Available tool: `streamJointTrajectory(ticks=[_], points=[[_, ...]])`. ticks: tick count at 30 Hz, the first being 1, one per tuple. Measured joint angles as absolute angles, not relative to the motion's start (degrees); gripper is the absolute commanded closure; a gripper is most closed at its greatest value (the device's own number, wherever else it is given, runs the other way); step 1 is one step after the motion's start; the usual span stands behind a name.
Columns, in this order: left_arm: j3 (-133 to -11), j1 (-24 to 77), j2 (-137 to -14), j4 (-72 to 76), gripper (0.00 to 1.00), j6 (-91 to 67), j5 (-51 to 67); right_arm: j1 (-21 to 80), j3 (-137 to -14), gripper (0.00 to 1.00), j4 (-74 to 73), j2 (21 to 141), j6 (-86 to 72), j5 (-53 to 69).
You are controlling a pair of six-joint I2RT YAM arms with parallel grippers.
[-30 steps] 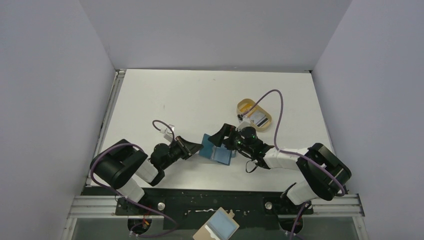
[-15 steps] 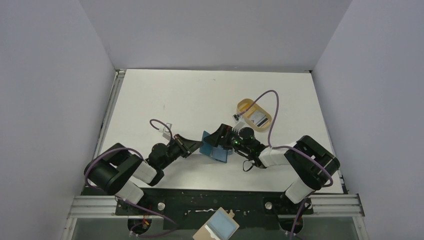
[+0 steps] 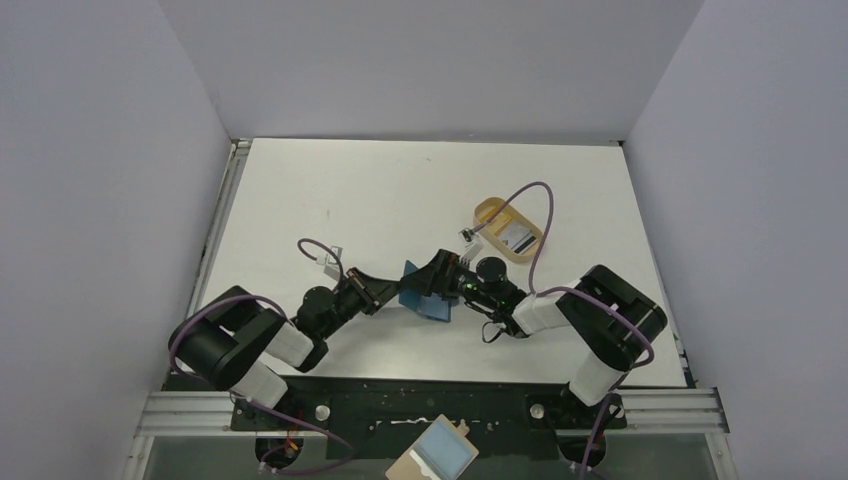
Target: Take the credit cards out of the card holder
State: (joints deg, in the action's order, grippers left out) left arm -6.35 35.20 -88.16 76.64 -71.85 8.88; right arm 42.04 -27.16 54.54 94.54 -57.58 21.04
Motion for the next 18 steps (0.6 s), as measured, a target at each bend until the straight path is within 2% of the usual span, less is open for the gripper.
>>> streamJointTrajectory(ticks=[18], points=[[-5.1,35.2,-91.3,78.6,1.0,-71.6,8.1,41.9,-26.7,0.02,63.2,101.3,-62.4,23.1]])
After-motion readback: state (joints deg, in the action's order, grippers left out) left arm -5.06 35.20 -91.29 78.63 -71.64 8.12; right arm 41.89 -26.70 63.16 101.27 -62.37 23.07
